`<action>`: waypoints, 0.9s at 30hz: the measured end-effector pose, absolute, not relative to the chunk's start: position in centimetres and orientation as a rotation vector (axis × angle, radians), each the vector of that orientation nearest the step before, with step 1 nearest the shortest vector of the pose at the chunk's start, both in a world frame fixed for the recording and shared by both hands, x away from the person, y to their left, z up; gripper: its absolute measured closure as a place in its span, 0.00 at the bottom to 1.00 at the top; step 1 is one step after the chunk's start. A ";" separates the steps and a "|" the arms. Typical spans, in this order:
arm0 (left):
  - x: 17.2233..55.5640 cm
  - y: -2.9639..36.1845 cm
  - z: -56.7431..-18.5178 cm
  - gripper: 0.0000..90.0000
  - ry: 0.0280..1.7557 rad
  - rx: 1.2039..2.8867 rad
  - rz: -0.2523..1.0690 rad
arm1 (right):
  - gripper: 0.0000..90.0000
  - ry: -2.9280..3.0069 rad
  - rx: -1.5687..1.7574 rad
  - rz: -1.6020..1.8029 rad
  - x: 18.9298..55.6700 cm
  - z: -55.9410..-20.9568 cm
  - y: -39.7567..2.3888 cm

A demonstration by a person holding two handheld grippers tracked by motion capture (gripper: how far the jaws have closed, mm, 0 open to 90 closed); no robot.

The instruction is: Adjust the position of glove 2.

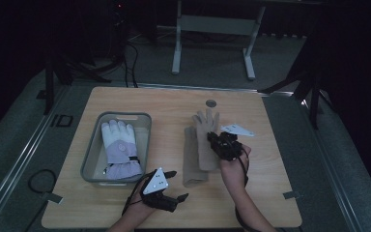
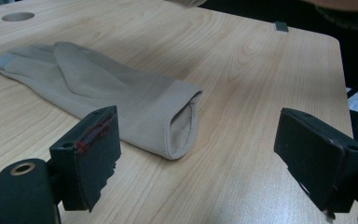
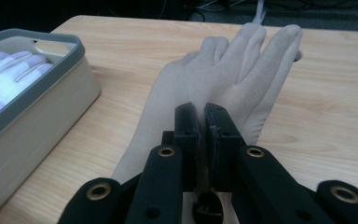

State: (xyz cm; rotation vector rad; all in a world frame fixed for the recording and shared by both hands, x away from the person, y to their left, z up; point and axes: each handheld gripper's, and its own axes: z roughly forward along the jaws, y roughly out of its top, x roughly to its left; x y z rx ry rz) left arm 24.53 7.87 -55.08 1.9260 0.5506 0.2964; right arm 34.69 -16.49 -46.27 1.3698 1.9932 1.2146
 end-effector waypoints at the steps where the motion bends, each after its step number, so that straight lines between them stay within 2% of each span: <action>1: 24.5 7.9 -55.0 0.16 0.549 1.925 0.297 | 0.93 1.996 1.378 1.213 34.7 -46.5 -16.1; 19: 24.5 8.0 -55.0 0.16 0.544 1.926 0.300 | 0.93 2.003 1.506 1.177 33.9 -51.3 -12.7; 27: 24.4 8.0 -55.0 0.16 0.543 1.929 0.298 | 0.88 2.065 1.520 1.077 34.3 -54.3 -11.9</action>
